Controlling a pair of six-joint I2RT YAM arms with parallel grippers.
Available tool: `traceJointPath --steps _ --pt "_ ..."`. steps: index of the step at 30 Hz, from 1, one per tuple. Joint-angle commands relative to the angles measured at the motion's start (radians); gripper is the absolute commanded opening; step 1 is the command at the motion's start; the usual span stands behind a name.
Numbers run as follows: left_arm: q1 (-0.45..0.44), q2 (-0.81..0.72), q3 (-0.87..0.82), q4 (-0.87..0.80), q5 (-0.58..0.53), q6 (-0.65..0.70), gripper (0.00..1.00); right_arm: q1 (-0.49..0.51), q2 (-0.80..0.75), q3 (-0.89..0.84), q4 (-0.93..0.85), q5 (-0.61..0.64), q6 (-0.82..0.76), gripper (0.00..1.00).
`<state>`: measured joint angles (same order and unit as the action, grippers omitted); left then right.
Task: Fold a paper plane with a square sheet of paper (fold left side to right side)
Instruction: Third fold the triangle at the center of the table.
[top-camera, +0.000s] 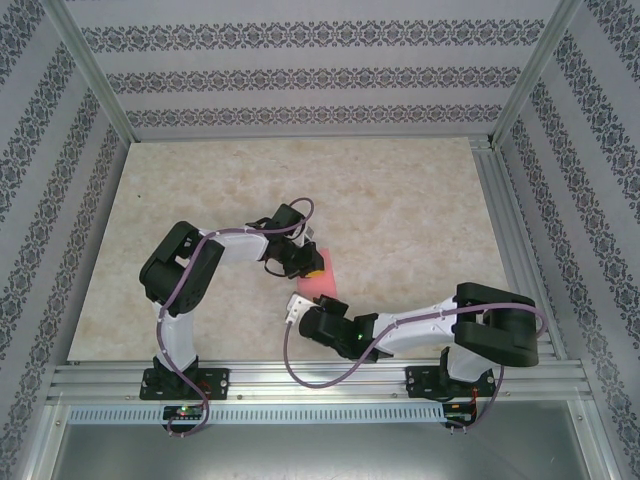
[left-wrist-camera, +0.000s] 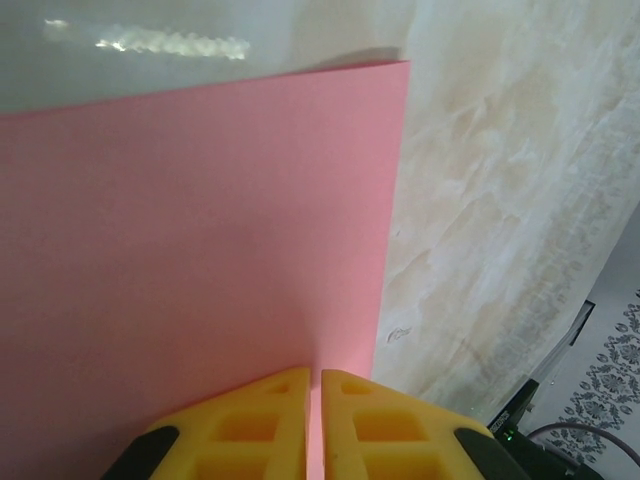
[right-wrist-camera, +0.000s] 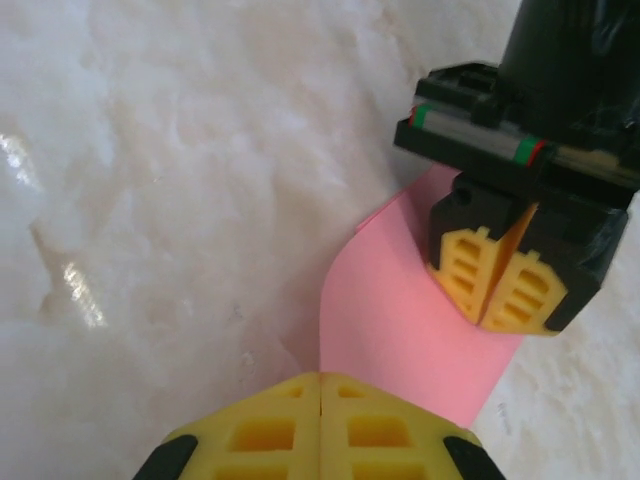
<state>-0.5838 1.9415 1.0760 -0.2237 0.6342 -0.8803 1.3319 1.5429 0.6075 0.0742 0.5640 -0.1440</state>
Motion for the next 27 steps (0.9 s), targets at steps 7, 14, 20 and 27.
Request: traceJointPath --steps 7,14,20,27 --pt "-0.011 0.031 -0.004 0.024 -0.012 0.017 0.11 -0.113 -0.104 0.032 -0.136 -0.294 0.097 0.00" --pt "-0.014 0.043 0.009 0.004 -0.021 0.027 0.10 -0.231 -0.124 0.062 -0.192 -0.497 0.134 0.00" --pt "-0.020 0.048 0.013 0.000 -0.023 0.030 0.09 -0.316 -0.126 0.066 -0.198 -0.622 0.165 0.00" --pt "-0.020 0.059 0.024 -0.012 -0.026 0.035 0.09 -0.450 -0.099 0.069 -0.197 -0.793 0.230 0.00"
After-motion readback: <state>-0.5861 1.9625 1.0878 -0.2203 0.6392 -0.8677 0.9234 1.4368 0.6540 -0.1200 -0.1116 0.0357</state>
